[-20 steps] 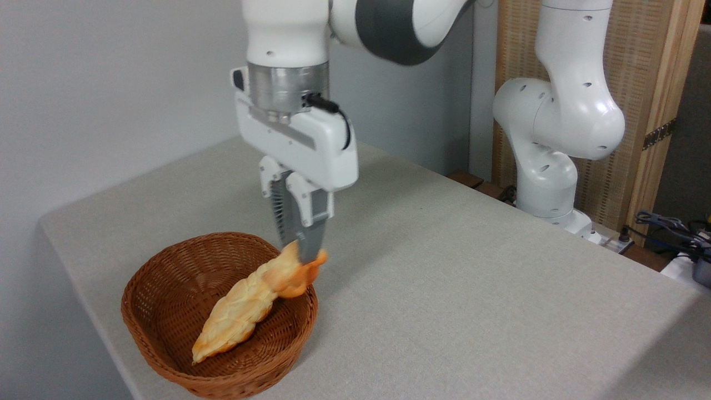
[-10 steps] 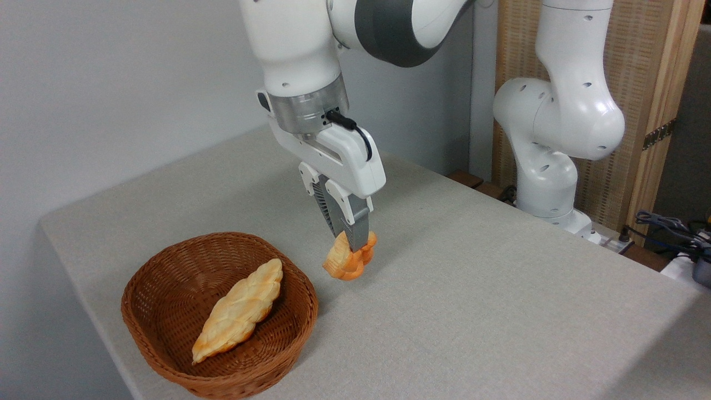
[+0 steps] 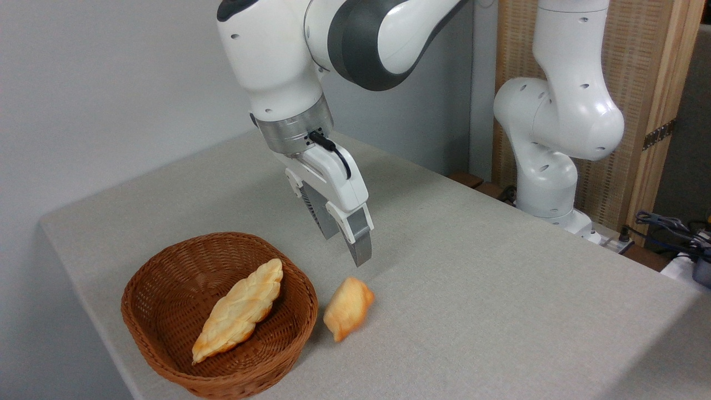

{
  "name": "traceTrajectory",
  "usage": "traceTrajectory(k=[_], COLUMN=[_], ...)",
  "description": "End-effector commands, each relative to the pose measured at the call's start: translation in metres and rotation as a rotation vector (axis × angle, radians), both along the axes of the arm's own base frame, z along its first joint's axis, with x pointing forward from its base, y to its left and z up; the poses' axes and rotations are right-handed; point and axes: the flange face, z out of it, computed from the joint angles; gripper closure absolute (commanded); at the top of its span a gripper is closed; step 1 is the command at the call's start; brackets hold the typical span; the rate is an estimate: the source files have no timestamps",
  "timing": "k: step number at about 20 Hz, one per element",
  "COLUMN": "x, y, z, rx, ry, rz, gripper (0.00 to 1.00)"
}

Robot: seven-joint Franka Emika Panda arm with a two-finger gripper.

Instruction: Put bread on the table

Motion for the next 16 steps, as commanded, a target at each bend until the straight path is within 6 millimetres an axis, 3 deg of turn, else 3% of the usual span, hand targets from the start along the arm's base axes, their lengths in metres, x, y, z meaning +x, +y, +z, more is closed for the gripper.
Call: traceTrajectory(k=[1, 5, 8, 16], x=[-0.002, 0.001, 0.014, 0.025], y=[0.002, 0.009, 0.014, 0.014], z=[0.006, 0.017, 0.036, 0.041], rx=[-0.008, -0.005, -0.013, -0.019], ry=[0.006, -0.034, -0.130, -0.216], rz=[-0.008, -0.002, 0.011, 0.018], gripper=[0.00, 0.00, 0.00, 0.00])
